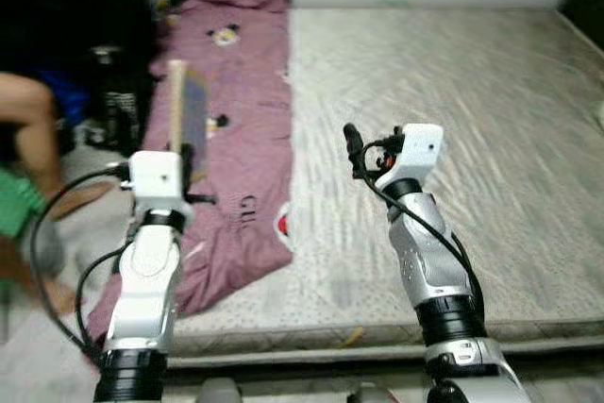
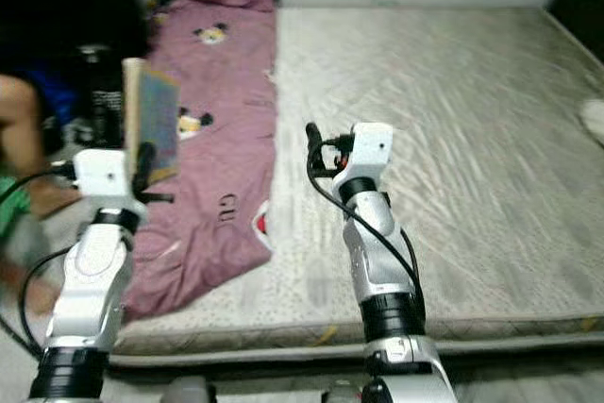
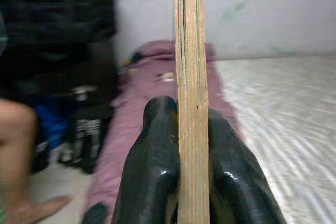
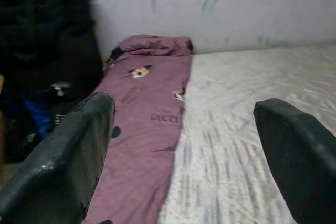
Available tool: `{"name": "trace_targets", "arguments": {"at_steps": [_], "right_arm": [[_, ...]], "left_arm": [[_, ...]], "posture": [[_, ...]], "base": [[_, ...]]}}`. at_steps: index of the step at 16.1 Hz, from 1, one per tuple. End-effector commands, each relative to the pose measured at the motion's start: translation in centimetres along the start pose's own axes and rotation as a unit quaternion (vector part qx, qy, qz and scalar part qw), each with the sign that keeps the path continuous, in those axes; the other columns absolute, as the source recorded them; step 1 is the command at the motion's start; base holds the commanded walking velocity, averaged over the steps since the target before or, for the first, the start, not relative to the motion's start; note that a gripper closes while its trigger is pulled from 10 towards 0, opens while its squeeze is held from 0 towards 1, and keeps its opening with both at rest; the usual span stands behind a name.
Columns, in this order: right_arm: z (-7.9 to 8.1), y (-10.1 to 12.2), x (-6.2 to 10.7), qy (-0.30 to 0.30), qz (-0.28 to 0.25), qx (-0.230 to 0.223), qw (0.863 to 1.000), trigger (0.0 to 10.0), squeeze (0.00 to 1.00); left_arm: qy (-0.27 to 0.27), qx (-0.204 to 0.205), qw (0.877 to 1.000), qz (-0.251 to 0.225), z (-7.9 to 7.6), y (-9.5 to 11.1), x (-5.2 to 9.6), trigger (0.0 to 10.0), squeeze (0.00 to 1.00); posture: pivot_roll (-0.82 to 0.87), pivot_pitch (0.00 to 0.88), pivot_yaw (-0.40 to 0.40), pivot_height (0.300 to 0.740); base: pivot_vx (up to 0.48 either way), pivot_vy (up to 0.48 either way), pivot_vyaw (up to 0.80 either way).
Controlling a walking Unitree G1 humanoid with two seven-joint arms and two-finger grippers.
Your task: Clean up the room
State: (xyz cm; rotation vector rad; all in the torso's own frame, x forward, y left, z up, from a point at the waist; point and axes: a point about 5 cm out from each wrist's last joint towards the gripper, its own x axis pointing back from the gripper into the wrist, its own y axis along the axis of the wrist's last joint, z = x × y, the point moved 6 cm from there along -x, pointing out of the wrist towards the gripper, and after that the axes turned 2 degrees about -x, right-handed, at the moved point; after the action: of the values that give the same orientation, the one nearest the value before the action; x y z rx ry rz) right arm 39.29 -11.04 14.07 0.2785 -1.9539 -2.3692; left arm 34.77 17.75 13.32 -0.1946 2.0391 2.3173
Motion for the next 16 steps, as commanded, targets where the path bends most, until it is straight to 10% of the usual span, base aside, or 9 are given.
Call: {"name": "trace_targets", "arguments": {"at_steps": [1, 16], "right_arm": [[-0.4, 0.3, 0.1, -0.004, -0.006, 0.003, 1.0, 10.0, 0.0], [-0.8, 0.1, -0.2, -0.017, 0.009, 0.008, 1.0, 10.0, 0.0]], "left_arm": [[-0.009, -0.002, 1.0, -0.016, -0.6, 0.7, -0.2, 10.0, 0.0], [-0.016, 0.022, 1.0, -0.01, -1.8, 0.6, -0.7, 10.0, 0.0]], "posture": [[-0.06, 0.0, 0.022, 0.74], [-0.08, 0.0, 0.014, 0.74]], "base": [[0.0, 0.0, 0.0], [0.0, -0.016, 0.0]]}}
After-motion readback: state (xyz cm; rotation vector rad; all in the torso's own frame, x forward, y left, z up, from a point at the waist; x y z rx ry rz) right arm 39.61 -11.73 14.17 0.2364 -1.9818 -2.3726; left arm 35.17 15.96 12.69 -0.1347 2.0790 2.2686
